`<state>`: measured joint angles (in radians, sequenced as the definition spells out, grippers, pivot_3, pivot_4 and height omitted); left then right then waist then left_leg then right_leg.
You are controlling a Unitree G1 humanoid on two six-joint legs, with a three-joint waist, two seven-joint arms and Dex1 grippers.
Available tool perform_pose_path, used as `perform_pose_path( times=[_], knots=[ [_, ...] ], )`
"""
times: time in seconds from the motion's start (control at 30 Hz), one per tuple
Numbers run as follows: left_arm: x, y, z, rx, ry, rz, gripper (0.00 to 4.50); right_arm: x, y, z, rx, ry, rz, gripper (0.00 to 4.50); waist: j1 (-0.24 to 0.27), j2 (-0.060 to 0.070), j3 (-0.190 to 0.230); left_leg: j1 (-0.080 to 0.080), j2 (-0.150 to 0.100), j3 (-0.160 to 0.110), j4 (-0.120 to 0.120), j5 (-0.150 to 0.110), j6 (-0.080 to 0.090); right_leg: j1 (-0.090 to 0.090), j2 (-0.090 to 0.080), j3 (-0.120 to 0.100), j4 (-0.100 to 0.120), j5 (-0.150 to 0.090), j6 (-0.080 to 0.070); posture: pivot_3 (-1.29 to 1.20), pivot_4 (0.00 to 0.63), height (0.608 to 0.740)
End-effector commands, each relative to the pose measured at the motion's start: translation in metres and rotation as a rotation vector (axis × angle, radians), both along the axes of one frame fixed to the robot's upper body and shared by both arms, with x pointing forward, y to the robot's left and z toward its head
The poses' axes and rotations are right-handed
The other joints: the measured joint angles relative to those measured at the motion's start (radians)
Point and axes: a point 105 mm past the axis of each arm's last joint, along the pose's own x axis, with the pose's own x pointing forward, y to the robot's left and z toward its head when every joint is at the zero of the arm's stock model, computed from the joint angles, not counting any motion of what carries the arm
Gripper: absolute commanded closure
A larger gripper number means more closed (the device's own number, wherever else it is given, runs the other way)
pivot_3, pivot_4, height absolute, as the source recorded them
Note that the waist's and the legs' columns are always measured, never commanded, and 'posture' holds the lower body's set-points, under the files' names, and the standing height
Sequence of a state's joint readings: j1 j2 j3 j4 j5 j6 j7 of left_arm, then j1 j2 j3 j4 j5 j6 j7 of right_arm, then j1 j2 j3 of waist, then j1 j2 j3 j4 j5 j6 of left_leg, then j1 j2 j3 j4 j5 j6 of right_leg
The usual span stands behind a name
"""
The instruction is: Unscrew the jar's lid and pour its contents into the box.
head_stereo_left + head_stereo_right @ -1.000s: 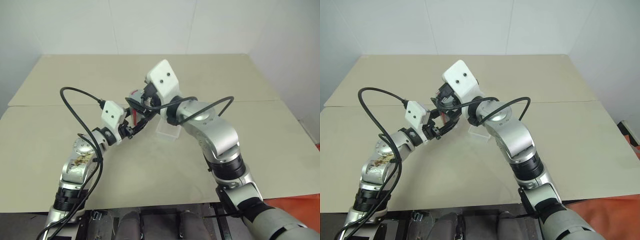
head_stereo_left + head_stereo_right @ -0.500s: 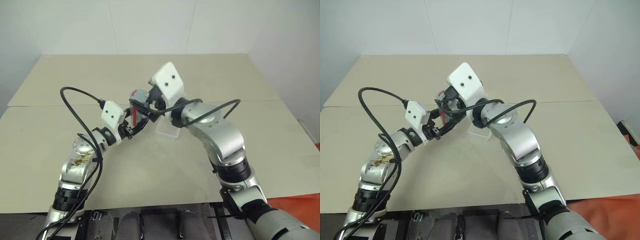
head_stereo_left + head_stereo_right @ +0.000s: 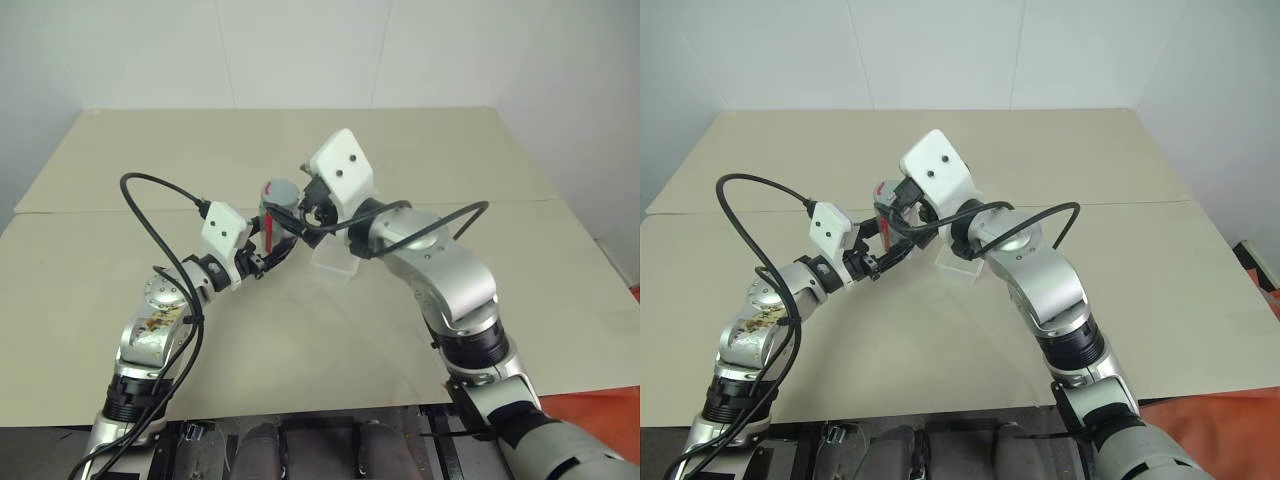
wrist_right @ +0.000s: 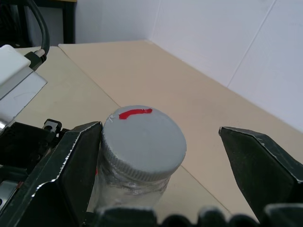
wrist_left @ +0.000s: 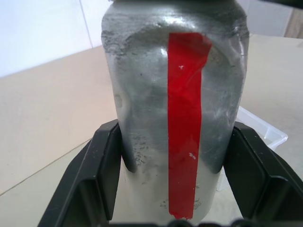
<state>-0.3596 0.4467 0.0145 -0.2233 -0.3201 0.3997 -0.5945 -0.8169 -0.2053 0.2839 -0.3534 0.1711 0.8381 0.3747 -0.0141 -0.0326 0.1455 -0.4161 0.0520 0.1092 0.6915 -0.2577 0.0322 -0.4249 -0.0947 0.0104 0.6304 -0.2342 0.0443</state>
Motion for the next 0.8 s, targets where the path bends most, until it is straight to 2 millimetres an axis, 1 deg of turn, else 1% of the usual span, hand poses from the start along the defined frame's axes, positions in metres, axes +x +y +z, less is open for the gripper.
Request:
perform_pose_path(
  times=[0.03, 0.8],
  knots=[
    [-0.0056, 0.0052, 0.0210, -0.017, -0.076, -0.001, 1.72, 0.0040, -0.0129, 0.0071, 0.010, -0.031, -0.048, 0.03, 0.000, 0.000, 0.000, 0.000, 0.000, 0.000, 0.000, 0.000, 0.000, 0.000, 0.000, 0.000, 0.000, 0.000, 0.000, 0.00, 0.150, 0.740],
    [-0.0066, 0.0091, 0.0223, -0.022, -0.077, -0.005, 1.72, -0.0022, -0.0183, 0.0124, 0.013, -0.053, -0.020, 0.03, 0.000, 0.000, 0.000, 0.000, 0.000, 0.000, 0.000, 0.000, 0.000, 0.000, 0.000, 0.000, 0.000, 0.000, 0.000, 0.00, 0.150, 0.740]
  ],
)
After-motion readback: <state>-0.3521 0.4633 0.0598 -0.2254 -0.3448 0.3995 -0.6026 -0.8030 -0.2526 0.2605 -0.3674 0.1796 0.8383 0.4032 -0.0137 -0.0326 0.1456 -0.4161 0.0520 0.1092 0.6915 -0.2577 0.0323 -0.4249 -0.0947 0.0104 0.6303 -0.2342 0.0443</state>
